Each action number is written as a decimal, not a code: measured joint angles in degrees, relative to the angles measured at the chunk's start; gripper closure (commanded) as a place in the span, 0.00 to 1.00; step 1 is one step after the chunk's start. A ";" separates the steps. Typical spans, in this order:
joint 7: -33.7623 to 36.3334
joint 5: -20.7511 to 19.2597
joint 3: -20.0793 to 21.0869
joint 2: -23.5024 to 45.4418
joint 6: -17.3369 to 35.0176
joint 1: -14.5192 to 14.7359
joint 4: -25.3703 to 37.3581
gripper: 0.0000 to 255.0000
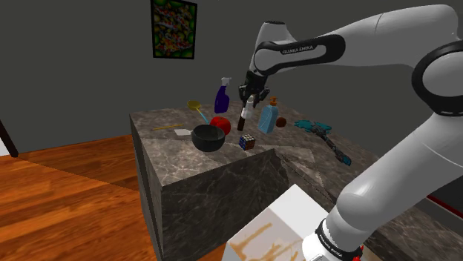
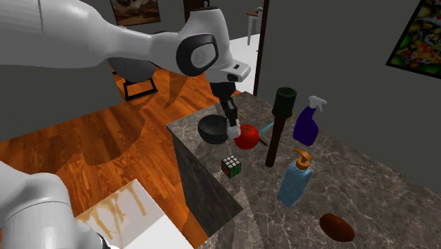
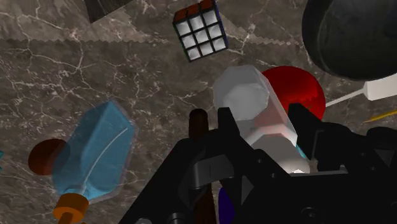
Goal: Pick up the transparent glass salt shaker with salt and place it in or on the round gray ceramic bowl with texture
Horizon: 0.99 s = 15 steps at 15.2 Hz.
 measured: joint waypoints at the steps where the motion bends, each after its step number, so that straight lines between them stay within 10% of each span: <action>1: 1.47 -0.12 0.90 0.78 -0.61 0.56 1.21 1.00; 15: 18.07 -3.80 9.70 13.16 -5.00 7.35 15.48 1.00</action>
